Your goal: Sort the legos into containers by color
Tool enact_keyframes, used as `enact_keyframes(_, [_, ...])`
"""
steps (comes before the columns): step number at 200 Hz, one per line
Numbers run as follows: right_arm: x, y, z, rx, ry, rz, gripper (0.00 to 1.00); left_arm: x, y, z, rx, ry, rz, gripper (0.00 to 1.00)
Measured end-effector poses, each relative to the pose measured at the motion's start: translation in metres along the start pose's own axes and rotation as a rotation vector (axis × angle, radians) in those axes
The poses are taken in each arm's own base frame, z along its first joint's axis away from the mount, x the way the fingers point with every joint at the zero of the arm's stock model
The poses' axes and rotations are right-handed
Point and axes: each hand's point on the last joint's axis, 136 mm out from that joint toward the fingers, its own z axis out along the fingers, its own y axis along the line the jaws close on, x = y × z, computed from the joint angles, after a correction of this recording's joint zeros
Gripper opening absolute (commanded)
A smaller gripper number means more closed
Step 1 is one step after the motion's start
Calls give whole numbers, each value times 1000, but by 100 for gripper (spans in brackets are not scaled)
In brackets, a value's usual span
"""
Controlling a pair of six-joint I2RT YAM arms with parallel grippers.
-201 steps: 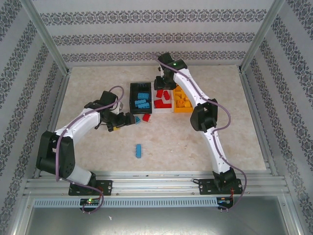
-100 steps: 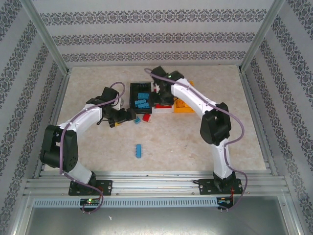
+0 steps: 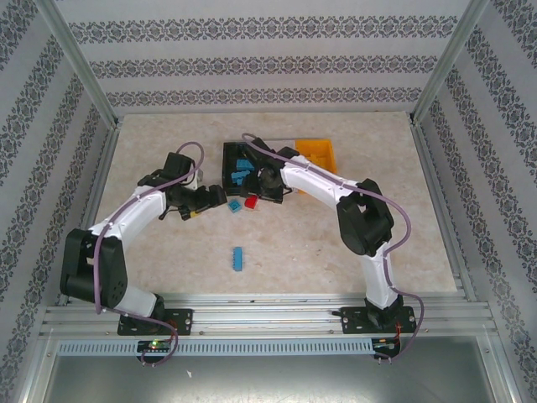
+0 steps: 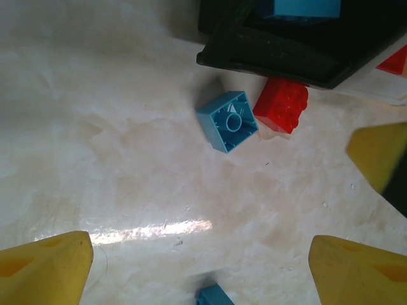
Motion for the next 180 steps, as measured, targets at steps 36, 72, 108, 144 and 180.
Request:
enact_keyframes(36, [9, 2, 24, 42, 21, 10, 74, 6, 4, -10, 1, -18, -2, 89])
enact_keyframes(72, [5, 1, 37, 81, 15, 13, 73, 7, 5, -11, -2, -16, -4, 89])
enact_keyframes(108, [-10, 10, 38, 95, -24, 6, 72, 5, 8, -12, -7, -20, -12, 89])
enact_keyframes(144, [-20, 13, 44, 117, -39, 0, 70, 5, 9, -12, -9, -20, -16, 89])
enact_keyframes(180, [-26, 14, 49, 152, -36, -19, 65, 6, 10, -12, -10, -18, -17, 89])
